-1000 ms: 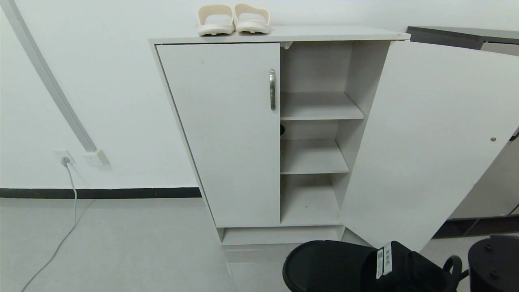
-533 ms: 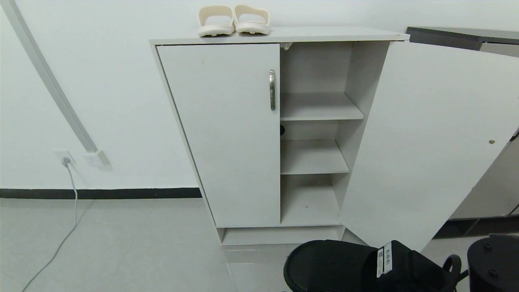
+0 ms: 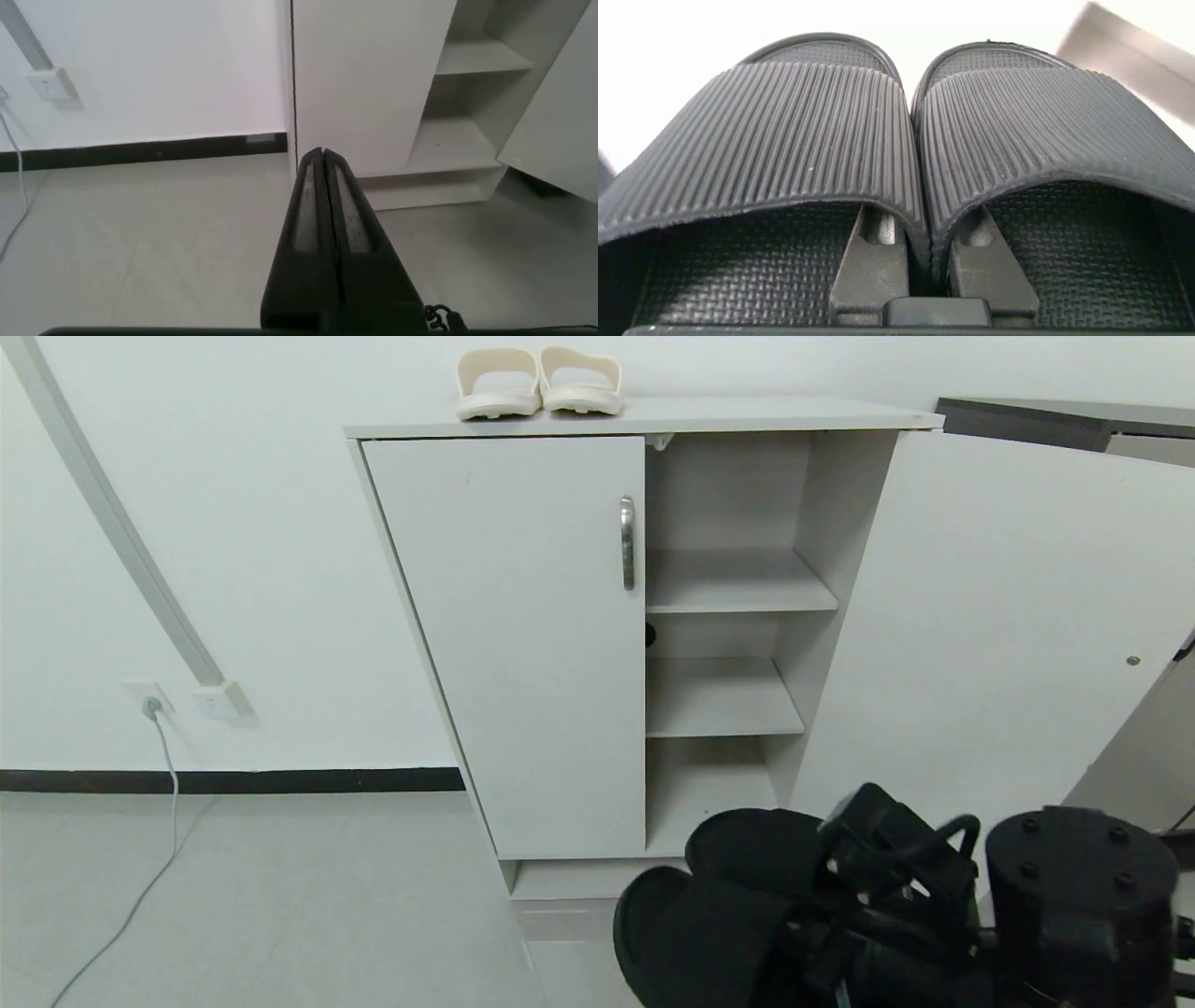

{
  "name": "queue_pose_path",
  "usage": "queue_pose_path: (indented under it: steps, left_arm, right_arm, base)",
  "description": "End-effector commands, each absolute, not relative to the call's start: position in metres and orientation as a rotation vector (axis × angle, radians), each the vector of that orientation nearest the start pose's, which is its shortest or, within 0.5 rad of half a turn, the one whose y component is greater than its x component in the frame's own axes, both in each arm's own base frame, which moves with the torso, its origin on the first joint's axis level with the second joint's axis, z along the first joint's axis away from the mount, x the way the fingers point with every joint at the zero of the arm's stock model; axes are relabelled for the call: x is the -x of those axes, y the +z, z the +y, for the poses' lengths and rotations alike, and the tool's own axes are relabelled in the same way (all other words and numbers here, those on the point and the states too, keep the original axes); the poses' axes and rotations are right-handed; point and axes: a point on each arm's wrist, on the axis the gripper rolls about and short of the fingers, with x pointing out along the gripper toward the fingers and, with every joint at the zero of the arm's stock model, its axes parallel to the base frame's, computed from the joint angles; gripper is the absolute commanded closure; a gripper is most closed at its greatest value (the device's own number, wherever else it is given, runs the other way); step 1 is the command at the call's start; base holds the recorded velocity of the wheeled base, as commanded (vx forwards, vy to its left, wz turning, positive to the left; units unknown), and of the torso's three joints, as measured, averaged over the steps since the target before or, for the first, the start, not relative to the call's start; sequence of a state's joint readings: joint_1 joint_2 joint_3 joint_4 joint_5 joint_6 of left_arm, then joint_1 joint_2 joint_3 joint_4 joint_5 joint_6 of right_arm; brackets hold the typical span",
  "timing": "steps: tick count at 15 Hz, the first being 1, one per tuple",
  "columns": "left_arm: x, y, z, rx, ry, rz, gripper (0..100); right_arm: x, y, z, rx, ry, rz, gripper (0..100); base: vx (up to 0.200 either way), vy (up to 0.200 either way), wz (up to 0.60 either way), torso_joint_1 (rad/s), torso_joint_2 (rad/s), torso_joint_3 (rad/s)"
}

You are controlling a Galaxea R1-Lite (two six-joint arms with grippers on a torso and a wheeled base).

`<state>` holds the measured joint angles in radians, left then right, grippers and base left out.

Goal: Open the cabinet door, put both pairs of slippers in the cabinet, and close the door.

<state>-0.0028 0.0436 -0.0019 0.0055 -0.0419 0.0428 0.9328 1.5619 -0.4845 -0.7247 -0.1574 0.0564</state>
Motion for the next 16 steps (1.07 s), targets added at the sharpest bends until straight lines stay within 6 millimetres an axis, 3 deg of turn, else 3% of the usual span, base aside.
queue_pose_path:
  steps: [1,6,9,16]
  left_arm:
    - [0.023,0.075,-0.001,-0.046,-0.046,0.004,100]
    - [0.023,0.075,-0.001,-0.055,-0.048,0.006,100]
    - [0.023,0.075,-0.001,-0.054,-0.048,0.005,100]
    - [0.023,0.075,-0.001,-0.054,-0.048,0.003,100]
  right_arm:
    - [-0.181,0.14,0.225,0.057,0.568,0.351,100]
    - [-0.246,0.137,0.26,-0.01,0.19,0.256,100]
    - [-0.274,0.123,0.272,-0.027,0.031,0.227,100]
    - [-0.283,0.118,0.269,-0.035,-0.012,0.227,100]
  base:
    - [0.0,0.0,0.0,0.0,0.0,0.0]
    - [0.0,0.0,0.0,0.0,0.0,0.0]
    - [0.0,0.0,0.0,0.0,0.0,0.0]
    - [0.0,-0.029,0.0,0.001,0.0,0.001]
